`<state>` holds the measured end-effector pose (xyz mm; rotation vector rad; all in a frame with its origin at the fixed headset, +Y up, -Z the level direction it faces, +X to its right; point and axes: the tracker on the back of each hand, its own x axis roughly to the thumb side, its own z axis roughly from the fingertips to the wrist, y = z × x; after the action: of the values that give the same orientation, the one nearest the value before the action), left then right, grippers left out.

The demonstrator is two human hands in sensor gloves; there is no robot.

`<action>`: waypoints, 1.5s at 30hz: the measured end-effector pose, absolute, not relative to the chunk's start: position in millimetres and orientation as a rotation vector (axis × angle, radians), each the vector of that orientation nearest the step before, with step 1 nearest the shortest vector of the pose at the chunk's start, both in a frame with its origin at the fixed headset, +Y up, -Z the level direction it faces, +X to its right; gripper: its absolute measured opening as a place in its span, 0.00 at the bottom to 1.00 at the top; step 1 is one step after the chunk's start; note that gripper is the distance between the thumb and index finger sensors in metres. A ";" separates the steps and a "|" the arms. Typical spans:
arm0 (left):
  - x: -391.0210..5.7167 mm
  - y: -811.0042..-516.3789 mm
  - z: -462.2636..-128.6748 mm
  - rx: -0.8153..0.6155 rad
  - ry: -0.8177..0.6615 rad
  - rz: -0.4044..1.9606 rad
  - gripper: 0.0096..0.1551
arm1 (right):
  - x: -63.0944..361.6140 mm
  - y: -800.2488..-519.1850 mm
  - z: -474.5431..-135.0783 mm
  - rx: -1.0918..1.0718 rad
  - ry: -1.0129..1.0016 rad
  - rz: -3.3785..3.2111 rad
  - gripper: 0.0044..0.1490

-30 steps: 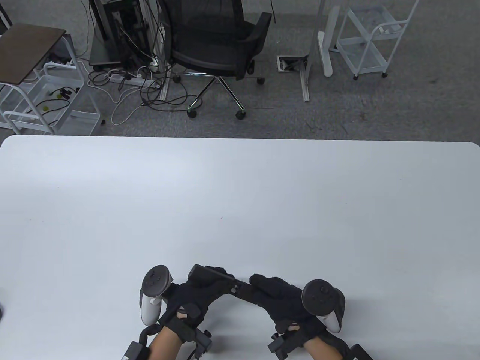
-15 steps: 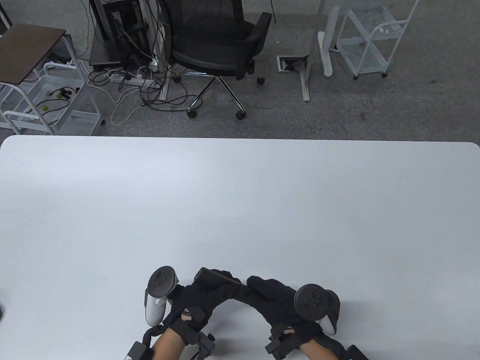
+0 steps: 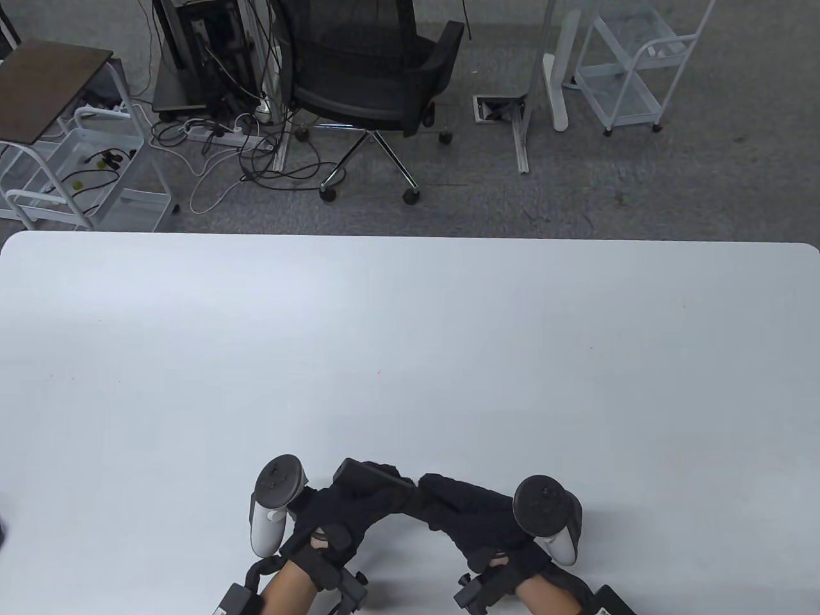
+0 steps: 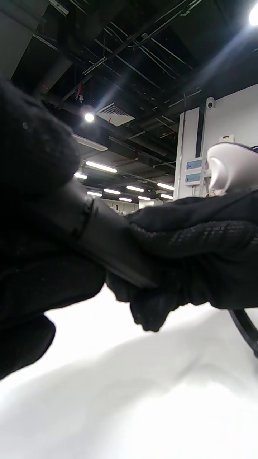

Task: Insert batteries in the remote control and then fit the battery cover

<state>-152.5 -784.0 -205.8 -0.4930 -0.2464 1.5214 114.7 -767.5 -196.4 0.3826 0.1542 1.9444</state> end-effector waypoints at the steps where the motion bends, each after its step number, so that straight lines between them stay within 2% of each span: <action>1: -152.5 -784.0 -205.8 -0.495 -0.248 1.525 0.30 | 114.8 -766.9 -196.2 0.383 0.153 1.943 0.33; 19: -146.4 -781.9 -203.2 -0.512 -0.279 1.495 0.30 | 118.0 -763.9 -194.6 0.377 0.100 1.956 0.32; 24: -144.4 -781.9 -203.1 -0.553 -0.299 1.465 0.31 | 120.0 -763.7 -194.4 0.363 0.067 1.987 0.32; 31: -141.5 -793.8 -203.3 -0.692 -0.300 1.561 0.51 | 122.1 -755.6 -188.6 0.375 -0.157 2.130 0.31; 36: -142.8 -792.9 -202.4 -0.682 -0.318 1.612 0.59 | 120.7 -749.3 -183.2 0.415 -0.329 2.233 0.30; 41: -147.9 -791.3 -200.9 -0.602 -0.241 1.627 0.47 | 113.5 -751.2 -180.9 0.504 -0.384 2.320 0.30; 45: -146.1 -791.8 -200.3 -0.588 -0.231 1.587 0.44 | 107.8 -750.8 -178.0 0.550 -0.422 2.349 0.35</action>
<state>-146.1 -791.8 -200.3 -0.5879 -0.2306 1.5872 107.8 -750.8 -178.0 0.5498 -0.4222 2.3495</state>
